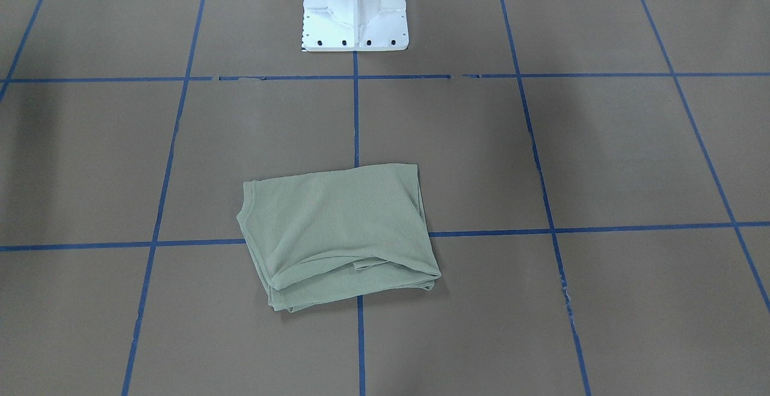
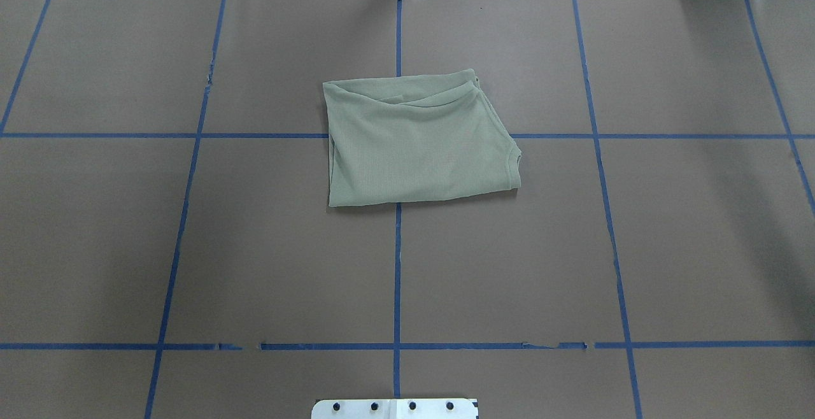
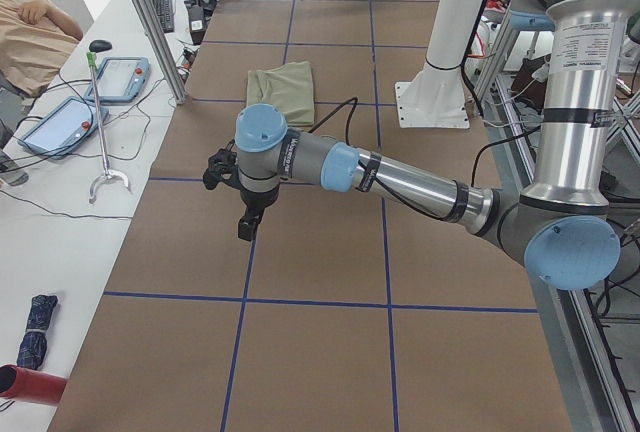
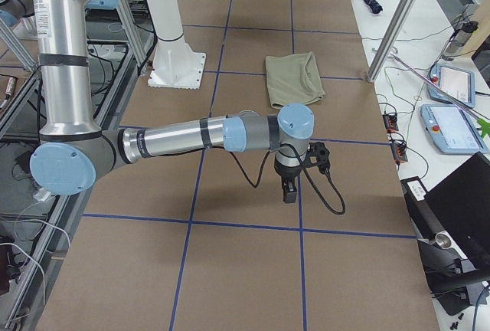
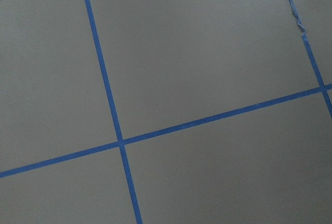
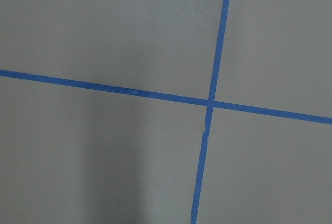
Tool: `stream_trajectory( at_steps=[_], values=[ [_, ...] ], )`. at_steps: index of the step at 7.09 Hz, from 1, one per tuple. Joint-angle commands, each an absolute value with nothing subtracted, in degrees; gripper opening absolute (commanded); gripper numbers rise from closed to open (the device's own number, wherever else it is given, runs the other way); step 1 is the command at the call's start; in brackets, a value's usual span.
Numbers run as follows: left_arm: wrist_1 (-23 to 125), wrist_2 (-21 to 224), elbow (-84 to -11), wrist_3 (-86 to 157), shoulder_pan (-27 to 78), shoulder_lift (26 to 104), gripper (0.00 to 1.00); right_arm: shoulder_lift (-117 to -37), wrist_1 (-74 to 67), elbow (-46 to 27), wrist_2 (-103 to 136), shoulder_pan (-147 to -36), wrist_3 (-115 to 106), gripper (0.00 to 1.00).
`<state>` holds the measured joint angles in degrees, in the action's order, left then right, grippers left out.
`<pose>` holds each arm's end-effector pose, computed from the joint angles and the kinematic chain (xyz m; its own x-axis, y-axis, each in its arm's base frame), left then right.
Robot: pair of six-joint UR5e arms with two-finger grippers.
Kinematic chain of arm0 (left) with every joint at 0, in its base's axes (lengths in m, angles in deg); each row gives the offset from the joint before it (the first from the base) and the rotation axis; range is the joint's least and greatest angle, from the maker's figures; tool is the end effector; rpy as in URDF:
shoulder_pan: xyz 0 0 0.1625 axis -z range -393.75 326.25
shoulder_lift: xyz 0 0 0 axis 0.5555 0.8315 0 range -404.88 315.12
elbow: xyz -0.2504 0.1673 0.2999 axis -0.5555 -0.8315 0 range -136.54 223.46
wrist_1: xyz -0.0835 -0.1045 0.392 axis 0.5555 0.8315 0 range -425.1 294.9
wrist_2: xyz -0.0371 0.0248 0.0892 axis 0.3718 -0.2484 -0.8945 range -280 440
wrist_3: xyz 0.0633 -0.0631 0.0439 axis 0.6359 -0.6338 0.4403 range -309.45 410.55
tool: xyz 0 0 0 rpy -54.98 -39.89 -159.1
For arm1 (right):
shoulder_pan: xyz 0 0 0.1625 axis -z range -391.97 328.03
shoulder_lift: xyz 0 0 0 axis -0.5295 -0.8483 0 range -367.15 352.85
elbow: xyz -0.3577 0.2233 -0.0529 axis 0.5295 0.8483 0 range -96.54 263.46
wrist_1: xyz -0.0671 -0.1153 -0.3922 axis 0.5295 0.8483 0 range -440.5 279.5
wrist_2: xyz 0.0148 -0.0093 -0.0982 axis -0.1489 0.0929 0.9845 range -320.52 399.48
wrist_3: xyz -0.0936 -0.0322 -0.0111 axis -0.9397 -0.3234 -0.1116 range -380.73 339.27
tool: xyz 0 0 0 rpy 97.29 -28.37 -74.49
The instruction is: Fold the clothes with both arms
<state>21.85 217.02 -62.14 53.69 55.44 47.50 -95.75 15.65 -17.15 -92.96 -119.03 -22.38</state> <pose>-0.0532 -0.5054 0.5060 0.6772 0.2509 -0.6918 -0.0509 0.9538 0.2960 0.0404 -0.5035 0.5688 0.7317 -0.1352 0.6681 0.0722 0.9900 0.1213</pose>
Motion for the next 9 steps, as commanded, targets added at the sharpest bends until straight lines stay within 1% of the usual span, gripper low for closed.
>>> stream_trajectory(
  at_steps=[1, 2, 3, 4, 6, 9],
  values=[
    [19.4, 217.0, -62.4, 53.7, 55.4, 47.6, 1.00, -95.8, 15.7, -17.1, -92.3, -118.7, -22.3, 1.00],
    [14.1, 216.9, -63.1, 53.7, 55.4, 48.2, 1.00, -95.9, 15.7, -17.1, -92.3, -118.7, -22.3, 1.00],
    [12.6, 216.8, -65.7, 54.1, 55.5, 47.2, 1.00, -95.9, 15.7, -17.1, -92.3, -118.7, -22.4, 1.00],
    [12.6, 216.3, -66.5, 54.8, 55.5, 47.0, 1.00, -95.9, 15.7, -17.1, -92.2, -118.7, -22.4, 1.00],
    [12.2, 213.4, -66.4, 65.0, 55.4, 46.0, 1.00, -96.2, 15.7, -17.1, -92.3, -118.7, -22.3, 1.00],
    [12.2, 213.8, -65.9, 65.0, 55.1, 46.2, 1.00, -96.3, 15.7, -17.1, -92.4, -118.7, -22.3, 1.00]
  ],
)
